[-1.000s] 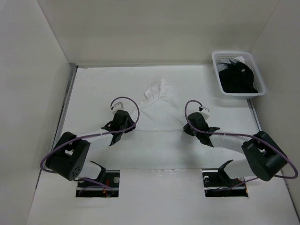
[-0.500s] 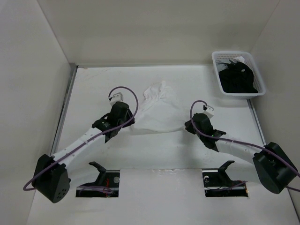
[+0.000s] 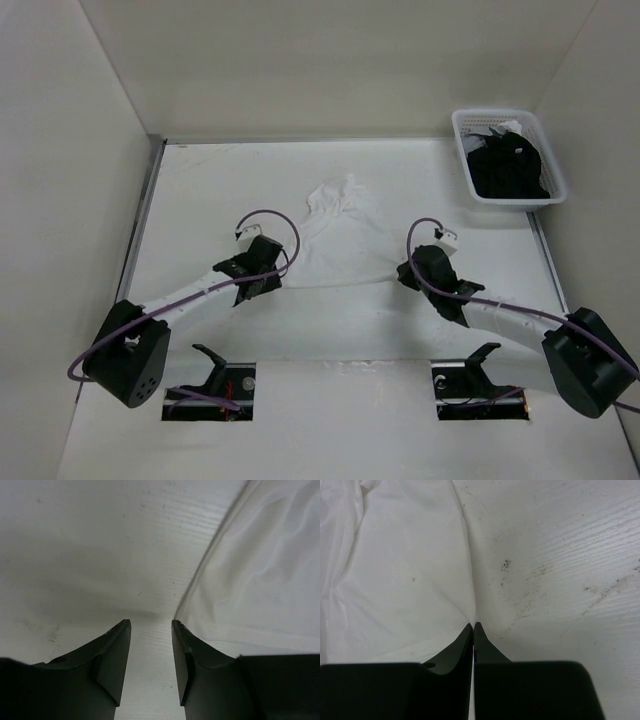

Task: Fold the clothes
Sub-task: Flatten the tank top out

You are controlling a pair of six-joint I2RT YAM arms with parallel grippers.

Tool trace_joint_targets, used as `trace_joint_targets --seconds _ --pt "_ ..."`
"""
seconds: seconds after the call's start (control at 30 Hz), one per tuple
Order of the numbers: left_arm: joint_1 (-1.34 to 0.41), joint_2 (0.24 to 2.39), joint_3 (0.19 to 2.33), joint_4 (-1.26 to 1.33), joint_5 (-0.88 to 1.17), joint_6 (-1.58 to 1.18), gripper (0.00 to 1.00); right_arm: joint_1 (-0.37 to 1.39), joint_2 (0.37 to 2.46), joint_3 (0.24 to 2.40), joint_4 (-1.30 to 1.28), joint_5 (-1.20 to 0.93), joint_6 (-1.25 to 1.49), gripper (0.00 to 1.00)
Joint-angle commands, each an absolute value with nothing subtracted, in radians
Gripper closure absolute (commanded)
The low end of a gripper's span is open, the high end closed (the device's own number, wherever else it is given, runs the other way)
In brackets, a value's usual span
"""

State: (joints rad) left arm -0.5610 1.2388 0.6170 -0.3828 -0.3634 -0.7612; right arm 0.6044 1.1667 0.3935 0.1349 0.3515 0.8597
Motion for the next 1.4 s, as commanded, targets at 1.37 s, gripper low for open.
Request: trace_joint_targets --seconds 1.37 --pt "-0.512 0.944 0.678 -0.293 -0.233 -0.749 1.0 0.66 0.926 0.472 0.024 0.377 0.79 1.0"
